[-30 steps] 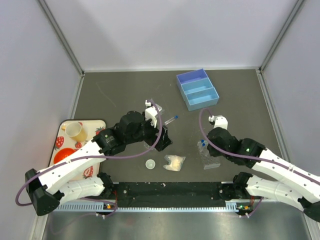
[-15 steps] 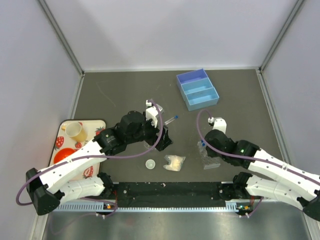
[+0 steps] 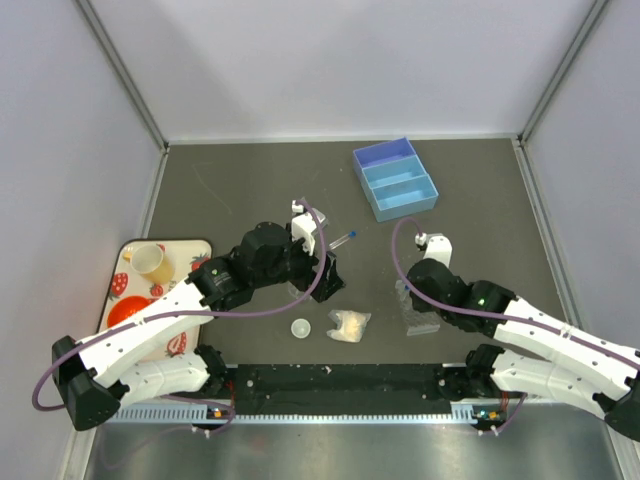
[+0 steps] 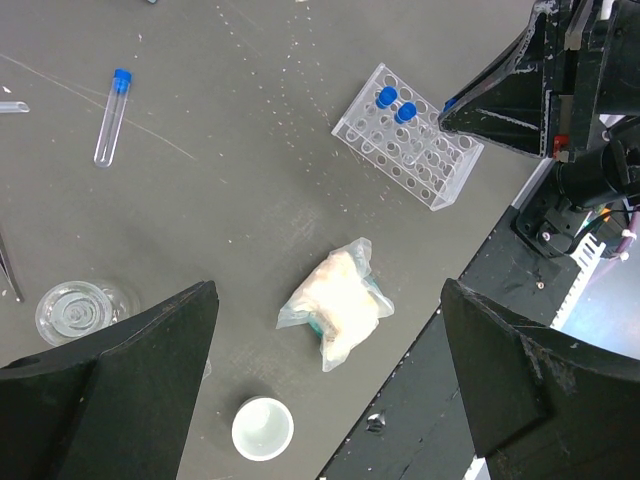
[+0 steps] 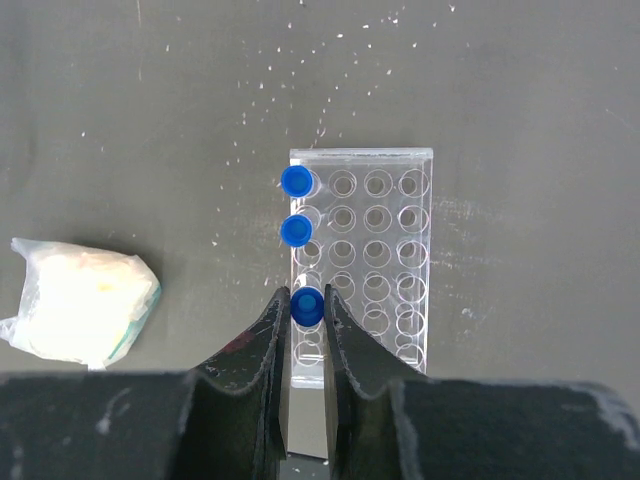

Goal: Organize the chemistry lab equipment

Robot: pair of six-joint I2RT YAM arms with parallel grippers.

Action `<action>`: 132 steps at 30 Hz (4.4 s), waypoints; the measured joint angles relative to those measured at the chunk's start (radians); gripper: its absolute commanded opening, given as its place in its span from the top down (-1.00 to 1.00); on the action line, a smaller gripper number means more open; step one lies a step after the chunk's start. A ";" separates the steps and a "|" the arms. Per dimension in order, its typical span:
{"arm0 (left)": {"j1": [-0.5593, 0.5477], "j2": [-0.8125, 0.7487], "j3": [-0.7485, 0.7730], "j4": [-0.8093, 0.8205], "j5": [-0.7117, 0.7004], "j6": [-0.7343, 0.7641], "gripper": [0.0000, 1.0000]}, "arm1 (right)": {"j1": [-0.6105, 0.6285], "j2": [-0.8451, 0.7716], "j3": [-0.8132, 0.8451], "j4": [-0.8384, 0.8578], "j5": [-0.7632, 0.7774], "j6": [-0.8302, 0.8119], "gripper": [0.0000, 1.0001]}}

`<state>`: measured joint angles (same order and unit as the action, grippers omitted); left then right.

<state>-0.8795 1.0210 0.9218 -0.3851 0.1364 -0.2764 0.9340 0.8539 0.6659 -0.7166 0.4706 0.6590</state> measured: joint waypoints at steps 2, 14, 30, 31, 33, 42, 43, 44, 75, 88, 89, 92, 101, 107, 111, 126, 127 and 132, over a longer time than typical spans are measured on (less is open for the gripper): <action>0.000 0.000 0.000 0.000 0.000 0.000 -0.98 | 0.000 0.000 -0.004 0.009 0.006 0.000 1.00; 0.000 0.000 0.000 0.003 0.000 0.003 -0.98 | 0.000 0.000 -0.005 0.029 0.029 -0.002 1.00; 0.000 0.000 -0.001 0.011 0.000 0.010 -0.98 | 0.000 0.026 -0.051 0.087 0.056 -0.004 1.00; 0.000 0.000 -0.001 0.011 0.000 0.010 -0.98 | 0.000 0.027 -0.051 0.090 0.056 -0.005 1.00; 0.000 0.000 -0.001 0.011 0.000 0.010 -0.98 | 0.000 0.029 -0.056 0.098 0.056 -0.006 1.00; 0.000 0.000 -0.001 0.011 0.000 0.010 -0.98 | 0.000 0.060 -0.064 0.112 0.048 -0.022 1.00; 0.000 0.000 -0.001 0.011 0.000 0.010 -0.98 | 0.000 0.066 -0.064 0.112 0.047 -0.023 1.00; 0.000 0.000 -0.001 0.012 0.000 0.010 -0.98 | 0.000 0.073 -0.064 0.115 0.045 -0.025 1.00; 0.000 0.043 -0.002 0.019 -0.037 0.019 -0.98 | 0.000 0.058 -0.061 0.124 0.018 -0.061 0.24; 0.008 0.392 0.179 0.017 -0.199 0.074 -0.91 | 0.000 -0.140 0.104 0.029 0.018 -0.153 0.21; 0.012 0.422 0.196 0.018 -0.204 0.078 -0.90 | 0.000 -0.149 0.111 0.024 0.018 -0.157 0.21; 0.034 0.519 0.254 0.019 -0.201 0.090 -0.88 | 0.000 -0.176 0.134 0.003 0.013 -0.172 0.21; 0.172 0.716 0.370 0.014 -0.128 0.120 -0.79 | 0.000 -0.263 0.142 -0.047 -0.018 -0.200 0.21; 0.187 0.849 0.490 -0.030 -0.117 0.139 -0.73 | 0.000 -0.286 0.142 -0.056 -0.028 -0.207 0.21; 0.187 0.922 0.537 -0.051 -0.118 0.149 -0.72 | 0.000 -0.299 0.142 -0.058 -0.032 -0.211 0.21; 0.219 1.030 0.565 -0.101 -0.119 0.157 -0.38 | 0.000 -0.321 0.142 -0.063 -0.036 -0.213 0.21; 0.220 1.034 0.569 -0.101 -0.119 0.158 -0.35 | 0.000 -0.322 0.142 -0.063 -0.037 -0.213 0.21; 0.225 1.049 0.583 -0.105 -0.119 0.166 -0.26 | 0.000 -0.322 0.142 -0.063 -0.040 -0.213 0.22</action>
<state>-0.6544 2.0697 1.5043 -0.4896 0.0174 -0.1101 0.9340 0.5316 0.8082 -0.7799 0.4305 0.4458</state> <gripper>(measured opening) 0.644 0.395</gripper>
